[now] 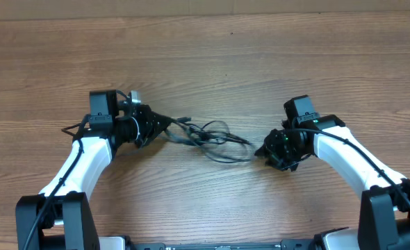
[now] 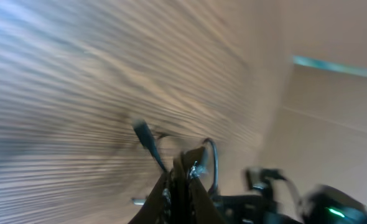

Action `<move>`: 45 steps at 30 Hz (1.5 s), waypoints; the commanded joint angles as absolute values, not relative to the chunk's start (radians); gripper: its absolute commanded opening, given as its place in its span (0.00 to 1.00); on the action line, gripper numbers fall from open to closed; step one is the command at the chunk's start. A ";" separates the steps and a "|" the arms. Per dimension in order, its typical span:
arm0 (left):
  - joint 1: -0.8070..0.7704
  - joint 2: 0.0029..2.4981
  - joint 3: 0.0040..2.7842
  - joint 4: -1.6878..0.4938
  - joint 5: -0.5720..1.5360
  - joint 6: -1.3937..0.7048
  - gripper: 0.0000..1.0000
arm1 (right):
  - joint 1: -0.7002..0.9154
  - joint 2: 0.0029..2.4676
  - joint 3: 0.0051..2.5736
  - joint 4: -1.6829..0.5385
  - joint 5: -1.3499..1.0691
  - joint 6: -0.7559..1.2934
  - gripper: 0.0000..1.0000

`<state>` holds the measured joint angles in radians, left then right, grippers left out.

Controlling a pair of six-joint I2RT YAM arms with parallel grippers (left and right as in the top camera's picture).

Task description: Untangle cables

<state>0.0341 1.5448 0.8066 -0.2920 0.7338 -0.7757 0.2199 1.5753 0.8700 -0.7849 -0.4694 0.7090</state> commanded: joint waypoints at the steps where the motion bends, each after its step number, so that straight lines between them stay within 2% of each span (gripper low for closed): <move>1: -0.009 1.535 0.836 -0.361 0.468 -0.709 0.20 | 0.208 1.583 0.860 -0.728 -0.625 0.630 0.50; 2: -0.027 1.535 0.835 -0.390 0.420 -0.709 0.29 | 0.208 1.583 0.860 -0.717 -0.635 0.625 0.56; 4: -0.062 1.535 0.835 -0.445 0.363 -0.694 0.58 | 0.208 1.583 0.860 -0.711 -0.634 0.619 0.66; 5: -0.080 1.535 0.835 -0.468 0.354 -0.669 0.67 | 0.208 1.583 0.860 -0.711 -0.634 0.619 0.69; 8: -0.119 1.535 0.835 -0.508 0.355 -0.614 0.83 | 0.208 1.583 0.860 -0.701 -0.630 0.619 0.78; 10: -0.144 1.535 0.835 -0.522 0.351 -0.579 0.84 | 0.208 1.583 0.860 -0.686 -0.630 0.619 0.87; 11: -0.157 1.535 0.835 -0.528 0.342 -0.575 0.84 | 0.208 1.583 0.860 -0.682 -0.630 0.620 0.88; 14: -0.192 1.535 0.835 -0.523 0.331 -0.580 0.77 | 0.208 1.583 0.860 -0.677 -0.630 0.620 0.90; 16: -0.209 1.535 0.835 -0.525 0.319 -0.600 0.65 | 0.208 1.583 0.860 -0.686 -0.631 0.621 0.90; 19: -0.236 1.538 0.835 -0.569 0.231 -0.682 0.60 | 0.208 1.583 0.860 -0.725 -0.632 0.624 0.90; 22: -0.266 1.547 0.834 -0.603 0.143 -0.772 0.30 | 0.216 1.583 0.859 -0.775 -0.648 0.623 0.90; 25: -0.294 1.554 0.834 -0.582 0.115 -0.833 0.04 | 0.254 1.583 0.859 -0.783 -0.702 0.620 0.90; 32: -0.316 1.554 0.834 -0.487 0.191 -0.947 0.04 | 0.395 1.583 0.859 -0.730 -0.709 0.693 0.88; 36: -0.315 1.549 0.839 -0.490 0.258 -0.867 0.04 | 0.461 1.583 0.859 -0.685 -0.708 0.784 0.86; 41: -0.315 1.528 0.915 -0.595 0.239 -0.710 0.04 | 0.517 1.583 0.859 -0.603 -0.709 0.831 0.87; 45: -0.315 1.523 1.030 -0.736 0.213 -0.715 0.04 | 0.531 1.583 0.859 -0.553 -0.708 0.871 0.87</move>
